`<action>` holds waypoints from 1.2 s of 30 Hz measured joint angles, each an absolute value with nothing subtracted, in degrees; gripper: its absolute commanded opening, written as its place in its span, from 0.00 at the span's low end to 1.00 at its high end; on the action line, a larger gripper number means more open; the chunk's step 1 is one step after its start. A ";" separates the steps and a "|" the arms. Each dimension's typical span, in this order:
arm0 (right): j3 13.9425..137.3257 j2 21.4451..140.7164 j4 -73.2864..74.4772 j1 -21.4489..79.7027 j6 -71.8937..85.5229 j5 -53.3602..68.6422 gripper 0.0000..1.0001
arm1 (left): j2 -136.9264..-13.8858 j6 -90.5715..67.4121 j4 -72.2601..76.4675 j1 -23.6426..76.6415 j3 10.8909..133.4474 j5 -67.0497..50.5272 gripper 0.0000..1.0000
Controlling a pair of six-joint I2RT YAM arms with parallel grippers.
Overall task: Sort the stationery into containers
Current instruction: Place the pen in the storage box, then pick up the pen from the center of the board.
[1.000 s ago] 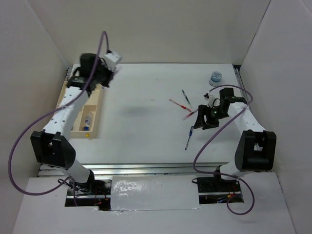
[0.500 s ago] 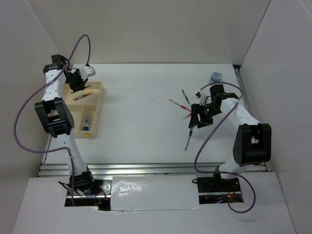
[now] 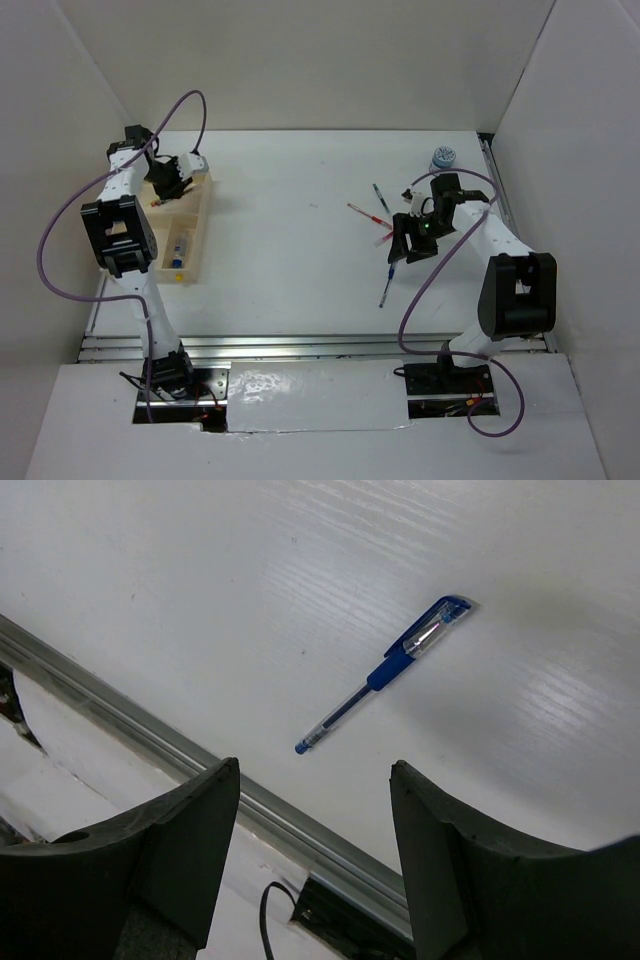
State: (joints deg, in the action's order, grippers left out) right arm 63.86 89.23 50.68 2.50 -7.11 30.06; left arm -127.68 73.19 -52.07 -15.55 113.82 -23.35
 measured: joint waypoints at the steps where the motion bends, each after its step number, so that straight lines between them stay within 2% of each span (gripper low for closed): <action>1: 63.86 89.23 50.68 2.50 -7.09 30.04 0.69 | -127.96 73.25 -51.86 -15.59 113.78 -22.92 0.42; 3: 63.86 89.23 50.68 2.50 -7.09 30.00 0.69 | -128.11 73.12 -51.42 -15.66 113.78 -22.33 0.74; 6: 63.86 89.23 50.70 2.50 -7.09 29.95 0.69 | -128.05 70.37 -49.78 -15.73 114.08 -22.15 0.80; 9: 63.86 89.23 50.74 2.50 -7.09 29.98 0.69 | -127.57 64.31 -48.21 -15.59 115.66 -22.85 0.77; 11: 63.86 89.21 50.72 2.48 -7.07 30.00 0.69 | -125.86 56.75 -47.16 -15.25 116.90 -23.97 0.71; 13: 63.86 89.08 50.68 2.20 -6.94 30.06 0.69 | -122.78 49.15 -45.82 -14.33 117.10 -25.36 0.70; 16: 63.86 88.53 50.57 0.93 -6.39 30.92 0.69 | -110.45 39.40 -41.60 -8.08 111.61 -26.37 0.70; 18: 63.86 88.18 50.54 -1.67 -5.87 32.03 0.69 | -99.50 31.77 -36.03 1.02 102.78 -25.21 0.71; 20: 63.86 88.09 50.52 -5.80 -5.45 33.41 0.69 | -89.71 23.09 -28.95 14.85 93.10 -20.84 0.68; 22: 63.86 88.09 50.54 -9.89 -5.26 34.83 0.69 | -85.78 15.86 -25.15 26.46 87.70 -17.43 0.68; 24: 63.86 88.09 50.54 -14.20 -5.04 35.86 0.69 | -86.04 7.66 -23.68 35.44 84.90 -12.38 0.70; 28: 62.83 87.35 50.09 -19.73 -4.25 36.51 0.69 | -94.56 -6.85 -23.53 45.06 84.34 -0.56 0.75; 32: 61.25 84.99 49.76 -22.55 -3.20 36.93 0.69 | -104.01 -17.54 -25.41 54.70 85.71 11.09 0.76; 36: 61.23 83.37 49.21 -25.21 -2.57 37.80 0.69 | -111.79 -24.75 -27.55 62.19 91.15 13.80 0.75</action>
State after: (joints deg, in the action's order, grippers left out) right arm 61.23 83.37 49.21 -25.21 -2.57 37.80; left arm -111.79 -24.75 -27.55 62.19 91.15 13.80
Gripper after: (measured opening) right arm 0.688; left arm 0.755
